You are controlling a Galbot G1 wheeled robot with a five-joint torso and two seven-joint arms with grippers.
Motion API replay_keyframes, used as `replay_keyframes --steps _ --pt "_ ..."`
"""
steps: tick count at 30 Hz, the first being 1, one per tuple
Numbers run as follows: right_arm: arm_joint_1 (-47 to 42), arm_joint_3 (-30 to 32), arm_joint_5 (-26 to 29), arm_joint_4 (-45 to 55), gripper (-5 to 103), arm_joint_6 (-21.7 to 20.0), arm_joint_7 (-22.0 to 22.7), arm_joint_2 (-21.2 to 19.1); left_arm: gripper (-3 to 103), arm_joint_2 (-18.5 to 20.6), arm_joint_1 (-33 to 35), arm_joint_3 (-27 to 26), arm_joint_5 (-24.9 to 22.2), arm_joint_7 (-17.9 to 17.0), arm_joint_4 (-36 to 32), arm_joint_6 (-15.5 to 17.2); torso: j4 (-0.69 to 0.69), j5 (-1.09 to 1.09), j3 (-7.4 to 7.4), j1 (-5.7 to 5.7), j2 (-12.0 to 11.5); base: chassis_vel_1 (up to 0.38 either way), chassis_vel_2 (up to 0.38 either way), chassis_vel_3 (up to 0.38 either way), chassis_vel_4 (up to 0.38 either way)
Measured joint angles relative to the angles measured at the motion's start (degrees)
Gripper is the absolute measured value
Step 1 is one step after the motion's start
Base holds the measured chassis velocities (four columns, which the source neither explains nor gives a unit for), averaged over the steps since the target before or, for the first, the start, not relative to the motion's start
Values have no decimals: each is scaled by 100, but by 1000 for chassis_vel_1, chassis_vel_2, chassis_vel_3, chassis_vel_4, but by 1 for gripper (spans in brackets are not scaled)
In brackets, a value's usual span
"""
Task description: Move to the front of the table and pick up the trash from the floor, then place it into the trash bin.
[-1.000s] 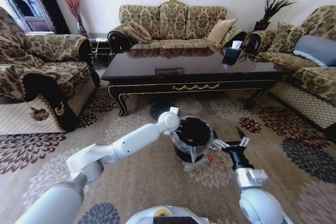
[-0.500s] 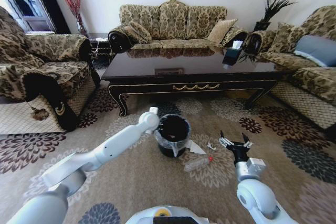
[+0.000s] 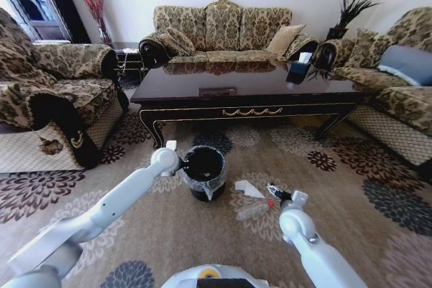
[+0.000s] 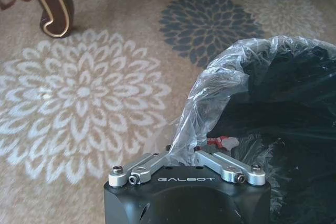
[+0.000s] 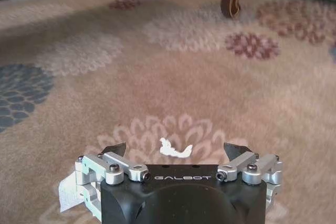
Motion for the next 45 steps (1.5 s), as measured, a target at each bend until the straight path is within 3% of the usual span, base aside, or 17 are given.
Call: replay_keyframes --steps 8,10,11,14,20,30,45 --pt "675 -248 580 -490 100 -165 635 356 0 264 304 -332 -44 46 -289 0 -2 -2 0 0 0 0 0 0 0" --pt "893 -281 1052 -650 100 -356 1214 679 0 393 339 -429 -72 76 -330 0 -2 1 0 0 0 0 0 0 0" --pt "893 -281 1052 -650 100 -356 1214 679 0 393 339 -429 -72 76 -330 0 -2 1 0 0 0 0 0 0 0" --pt "1055 -247 1467 -871 100 -525 1891 978 0 516 398 -535 -76 124 -345 0 1 0 0 0 0 0 0 0 0" --pt "1215 -151 1741 -1237 100 -558 2374 1230 0 580 536 -630 -73 141 -439 0 -3 0 0 0 0 0 0 0 0" --pt "1476 262 1582 -1914 100 -511 2478 1676 0 671 672 -712 -49 178 -508 0 -1 1 0 0 0 0 0 0 0" --pt "1940 842 638 -3190 100 -248 1820 2322 0 705 594 -667 -81 188 -482 0 -1 1 0 0 0 0 0 0 0"
